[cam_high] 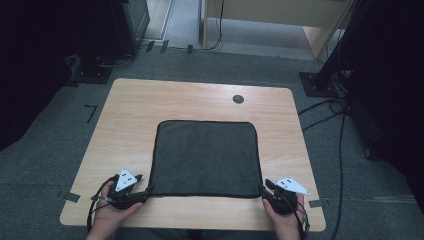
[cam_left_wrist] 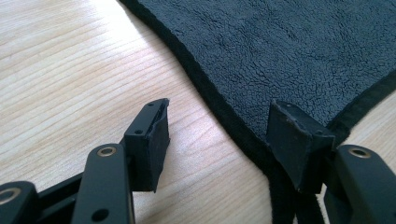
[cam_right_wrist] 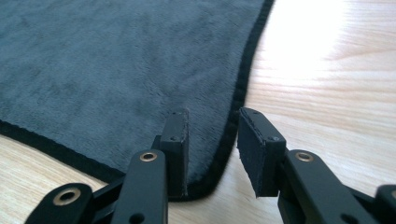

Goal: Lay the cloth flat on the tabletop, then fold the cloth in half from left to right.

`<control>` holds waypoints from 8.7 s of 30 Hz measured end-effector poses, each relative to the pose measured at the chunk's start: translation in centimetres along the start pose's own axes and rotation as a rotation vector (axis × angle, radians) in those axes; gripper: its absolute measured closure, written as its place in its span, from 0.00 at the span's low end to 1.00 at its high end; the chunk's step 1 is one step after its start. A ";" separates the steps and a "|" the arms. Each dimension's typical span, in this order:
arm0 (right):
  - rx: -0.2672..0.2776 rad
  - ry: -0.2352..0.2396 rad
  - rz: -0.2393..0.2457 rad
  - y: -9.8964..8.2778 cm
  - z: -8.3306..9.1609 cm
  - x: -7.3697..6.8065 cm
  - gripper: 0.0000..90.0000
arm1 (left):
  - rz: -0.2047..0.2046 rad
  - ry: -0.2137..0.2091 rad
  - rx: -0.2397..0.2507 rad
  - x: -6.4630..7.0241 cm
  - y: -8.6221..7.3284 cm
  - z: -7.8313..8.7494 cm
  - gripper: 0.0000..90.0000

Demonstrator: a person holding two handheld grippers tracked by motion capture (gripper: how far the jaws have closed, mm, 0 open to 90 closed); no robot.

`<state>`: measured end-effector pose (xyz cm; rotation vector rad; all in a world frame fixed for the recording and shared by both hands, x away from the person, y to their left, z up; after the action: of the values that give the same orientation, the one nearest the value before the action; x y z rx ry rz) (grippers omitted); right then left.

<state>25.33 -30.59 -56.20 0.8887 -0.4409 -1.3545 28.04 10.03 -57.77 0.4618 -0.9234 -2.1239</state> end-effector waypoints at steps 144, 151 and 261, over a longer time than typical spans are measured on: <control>-0.119 0.216 0.360 20.9 -29.7 -31.2 1.00 | 0.086 0.155 0.115 -4.3 -0.2 4.1 0.95; -0.073 0.265 0.357 22.7 -27.3 -30.1 1.00 | 0.055 0.132 0.220 -2.1 1.9 5.5 0.95; -0.037 0.010 -0.026 15.2 -17.3 0.9 0.73 | -0.133 -0.122 0.041 9.2 4.5 -4.2 0.90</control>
<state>48.00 -26.86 -55.45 0.8732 -0.3959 -1.3773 26.78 -1.02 -57.52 0.4286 -1.0323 -2.2783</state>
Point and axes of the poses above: each handheld gripper's, and its own axes: z roughly backward along the jaws, y roughly out of its top, x roughly to its right, the point moved 9 cm from there along -z, roughly forward along the jaws, and after that the axes turned 5 degrees about -z, right-handed, at the moved point
